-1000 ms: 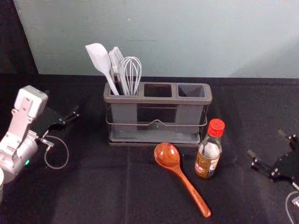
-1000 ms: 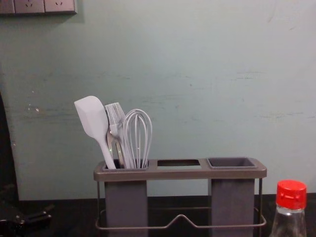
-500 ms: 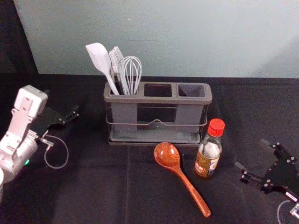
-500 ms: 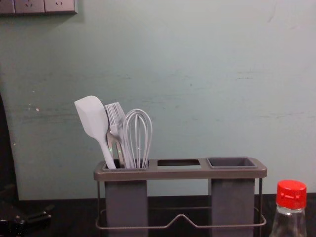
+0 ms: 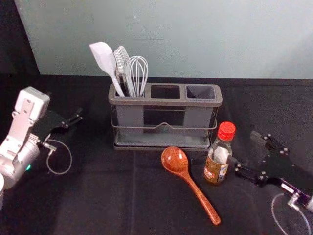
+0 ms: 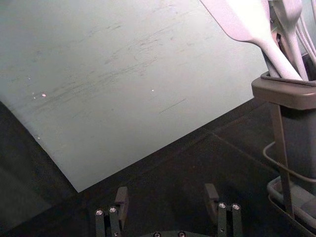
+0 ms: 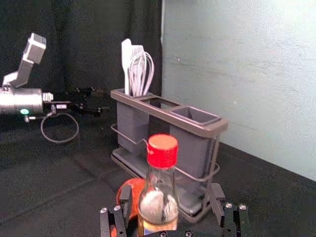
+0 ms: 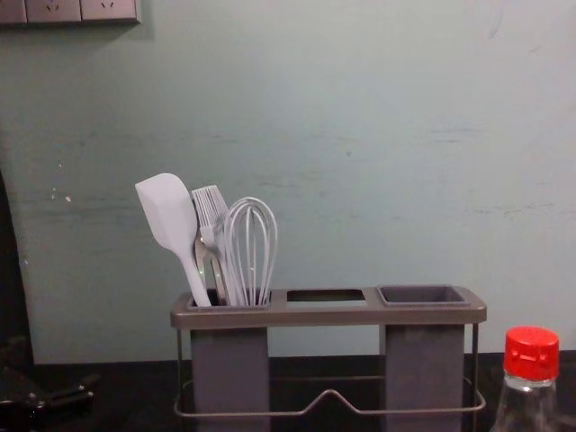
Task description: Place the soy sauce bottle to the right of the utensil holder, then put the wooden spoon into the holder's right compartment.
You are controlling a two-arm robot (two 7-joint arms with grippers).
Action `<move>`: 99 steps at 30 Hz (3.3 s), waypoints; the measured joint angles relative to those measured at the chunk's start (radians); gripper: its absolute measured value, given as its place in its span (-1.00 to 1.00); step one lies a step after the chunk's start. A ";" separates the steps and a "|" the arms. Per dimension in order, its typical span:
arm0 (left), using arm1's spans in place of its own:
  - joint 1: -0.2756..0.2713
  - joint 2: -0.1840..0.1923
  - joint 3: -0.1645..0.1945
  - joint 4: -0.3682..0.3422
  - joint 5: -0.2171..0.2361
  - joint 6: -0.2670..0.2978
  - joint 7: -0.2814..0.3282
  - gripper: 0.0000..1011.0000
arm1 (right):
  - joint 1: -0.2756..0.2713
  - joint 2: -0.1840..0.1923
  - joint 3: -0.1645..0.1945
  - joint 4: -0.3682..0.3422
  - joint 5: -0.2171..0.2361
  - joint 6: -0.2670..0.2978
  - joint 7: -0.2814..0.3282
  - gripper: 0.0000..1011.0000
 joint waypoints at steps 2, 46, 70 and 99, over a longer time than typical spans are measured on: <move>0.000 0.000 0.000 0.000 0.000 0.000 0.000 0.99 | 0.018 -0.012 -0.006 0.008 0.002 0.005 0.013 0.98; 0.000 0.000 0.000 0.000 0.000 0.000 0.000 0.99 | 0.109 -0.153 -0.007 0.030 -0.024 0.104 0.078 -0.24; 0.000 0.000 0.000 0.000 0.000 0.000 0.000 0.99 | 0.029 -0.104 0.098 -0.056 -0.004 0.115 0.048 -0.24; 0.000 0.000 0.000 0.000 0.000 0.000 0.000 0.99 | 0.216 -0.162 0.072 0.137 -0.003 0.185 0.041 -0.24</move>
